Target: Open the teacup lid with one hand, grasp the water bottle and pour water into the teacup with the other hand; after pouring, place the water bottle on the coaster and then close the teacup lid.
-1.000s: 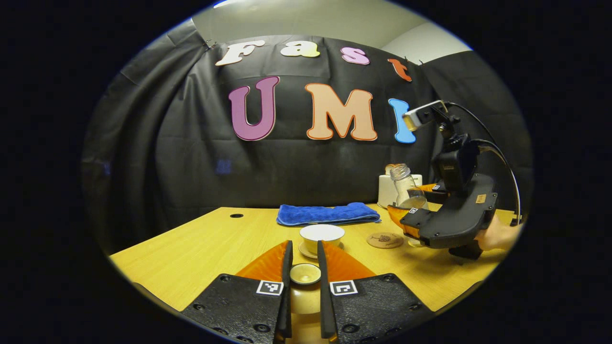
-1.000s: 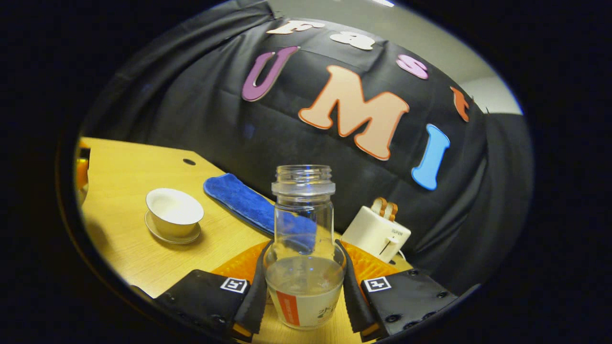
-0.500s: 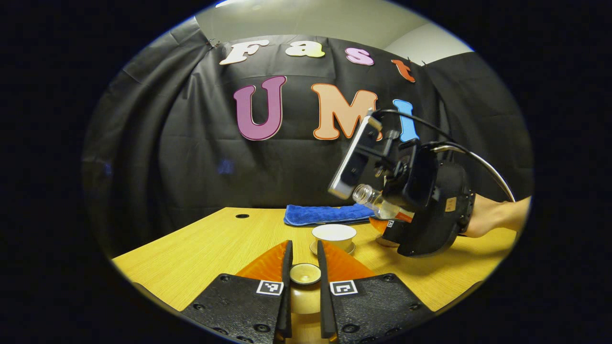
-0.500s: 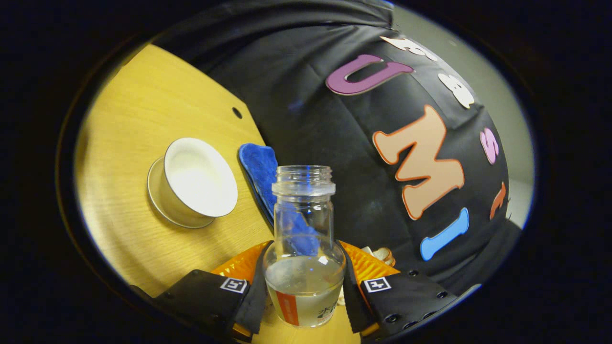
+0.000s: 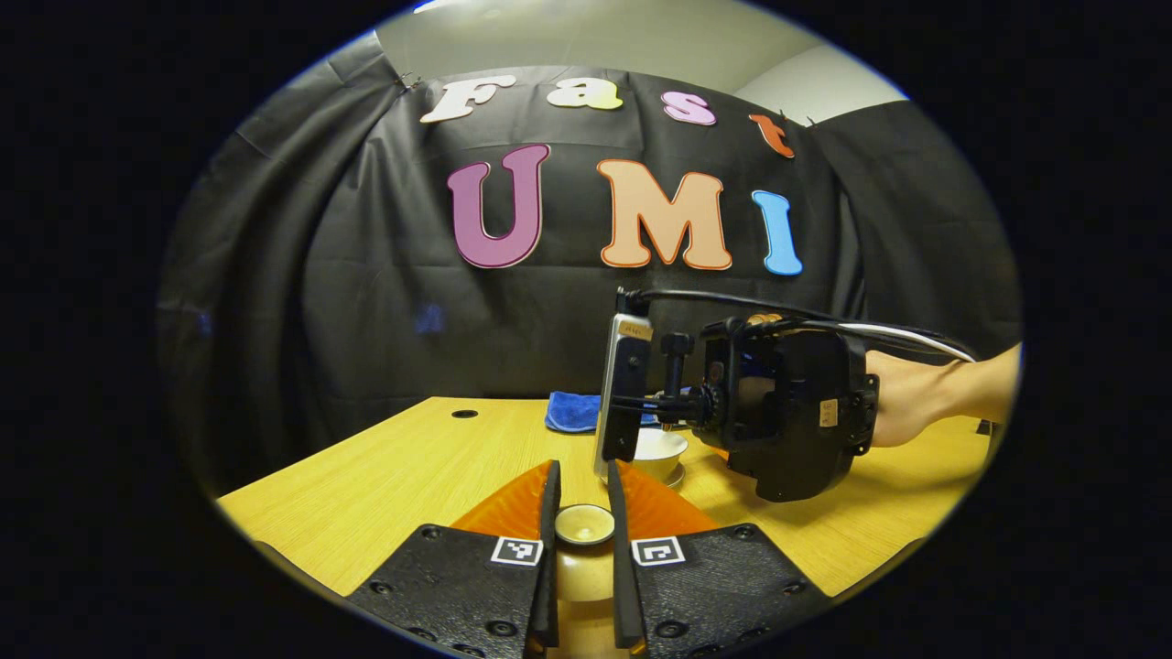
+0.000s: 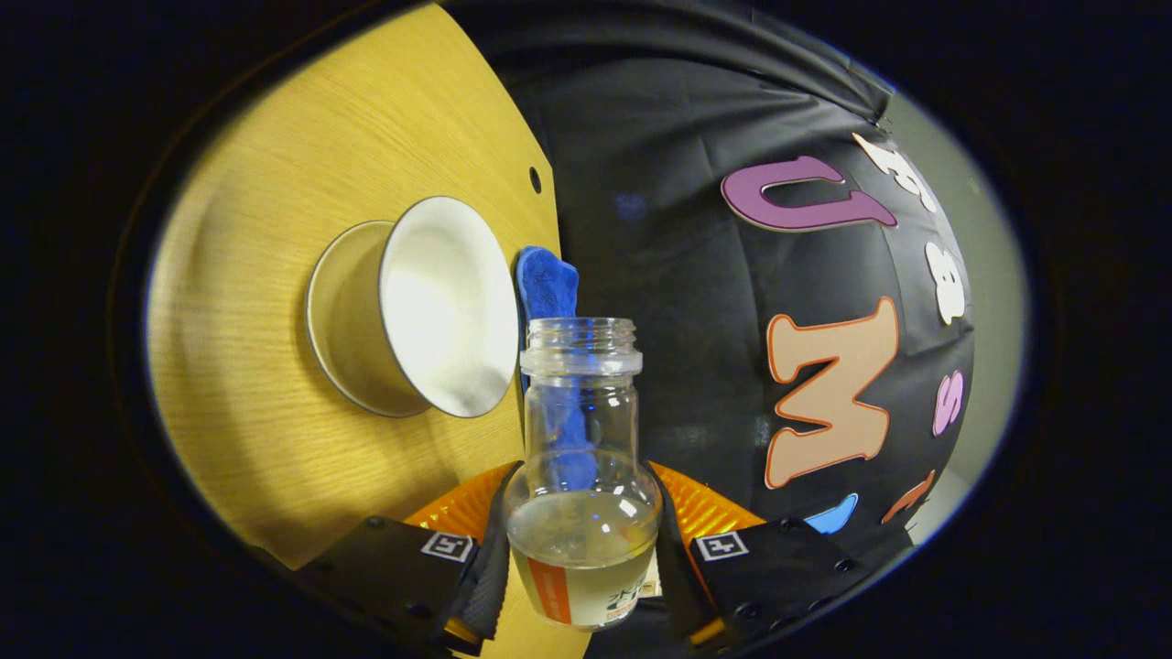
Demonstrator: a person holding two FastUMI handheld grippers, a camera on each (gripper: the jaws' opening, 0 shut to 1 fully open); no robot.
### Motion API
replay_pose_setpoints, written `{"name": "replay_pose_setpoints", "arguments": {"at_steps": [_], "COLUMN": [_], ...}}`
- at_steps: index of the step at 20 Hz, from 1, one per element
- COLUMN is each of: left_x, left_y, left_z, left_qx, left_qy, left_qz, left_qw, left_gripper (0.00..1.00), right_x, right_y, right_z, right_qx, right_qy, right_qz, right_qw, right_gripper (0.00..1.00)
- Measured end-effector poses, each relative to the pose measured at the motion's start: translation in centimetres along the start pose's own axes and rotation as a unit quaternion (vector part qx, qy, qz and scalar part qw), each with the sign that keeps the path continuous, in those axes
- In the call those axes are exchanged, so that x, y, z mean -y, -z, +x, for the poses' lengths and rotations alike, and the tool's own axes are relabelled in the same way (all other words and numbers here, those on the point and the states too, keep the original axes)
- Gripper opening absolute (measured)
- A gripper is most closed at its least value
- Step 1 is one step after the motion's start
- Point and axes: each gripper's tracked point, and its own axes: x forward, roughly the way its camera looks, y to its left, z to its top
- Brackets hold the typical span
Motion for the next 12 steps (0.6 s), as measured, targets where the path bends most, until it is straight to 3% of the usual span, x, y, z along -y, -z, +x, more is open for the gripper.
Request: {"name": "replay_pose_setpoints", "arguments": {"at_steps": [12], "left_x": [-1.6], "left_y": [0.1], "left_z": [-0.3], "left_qx": [0.000], "left_qy": [-0.010], "left_qz": [0.000], "left_qw": [1.000], "left_gripper": [0.20], "right_x": [0.8], "right_y": [0.2], "right_z": [0.2], "right_qx": [-0.008], "right_qy": [-0.008], "right_qz": [-0.097], "right_qw": [0.995], "right_gripper": [0.72]}}
